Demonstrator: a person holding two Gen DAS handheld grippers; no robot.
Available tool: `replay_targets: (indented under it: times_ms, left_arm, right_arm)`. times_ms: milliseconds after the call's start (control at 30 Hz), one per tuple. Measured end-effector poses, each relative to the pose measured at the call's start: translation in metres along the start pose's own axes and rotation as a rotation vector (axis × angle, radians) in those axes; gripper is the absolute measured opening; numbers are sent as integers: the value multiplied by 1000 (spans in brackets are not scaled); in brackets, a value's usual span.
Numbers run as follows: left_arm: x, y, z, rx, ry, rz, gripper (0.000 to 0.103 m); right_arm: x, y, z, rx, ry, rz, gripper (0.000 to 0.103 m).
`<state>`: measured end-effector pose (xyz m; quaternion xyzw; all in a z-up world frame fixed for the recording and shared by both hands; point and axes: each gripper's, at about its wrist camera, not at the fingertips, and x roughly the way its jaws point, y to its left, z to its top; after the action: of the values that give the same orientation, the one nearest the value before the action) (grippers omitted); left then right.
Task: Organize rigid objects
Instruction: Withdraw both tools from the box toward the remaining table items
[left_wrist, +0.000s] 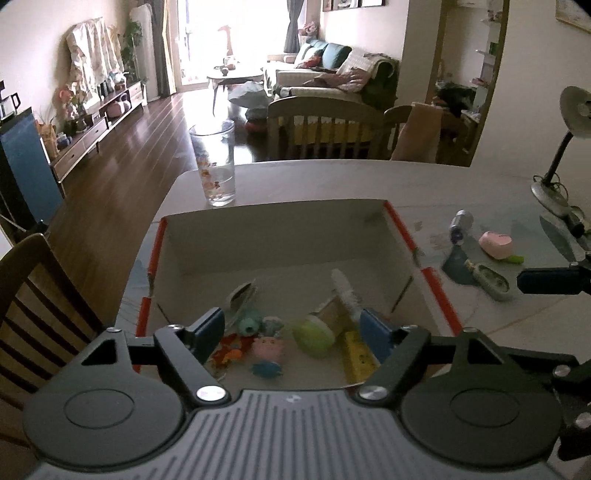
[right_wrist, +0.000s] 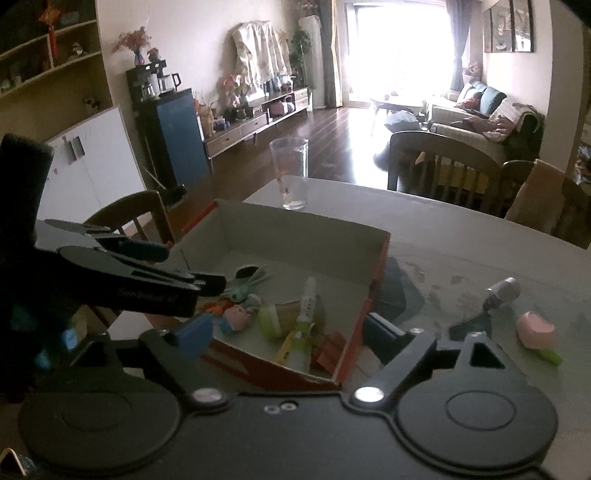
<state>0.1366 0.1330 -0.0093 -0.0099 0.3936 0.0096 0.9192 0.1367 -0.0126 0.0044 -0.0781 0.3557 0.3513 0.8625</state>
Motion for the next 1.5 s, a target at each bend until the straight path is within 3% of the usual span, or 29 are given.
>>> replay_targets:
  times_ms: [367, 700, 1233, 1500]
  left_arm:
    - [-15, -42, 7, -7, -56, -46, 85]
    - [-6, -88, 15, 8, -91, -46, 103]
    - [34, -180, 24, 45, -75, -115, 103]
    - [75, -229, 24, 68, -45, -99, 103]
  right_arm:
    - [-37, -38, -7, 48, -52, 16, 98]
    - [-58, -84, -19, 91, -63, -6, 102]
    - [-80, -198, -55, 198, -68, -113, 103]
    - [-71, -252, -62, 186, -54, -170, 103]
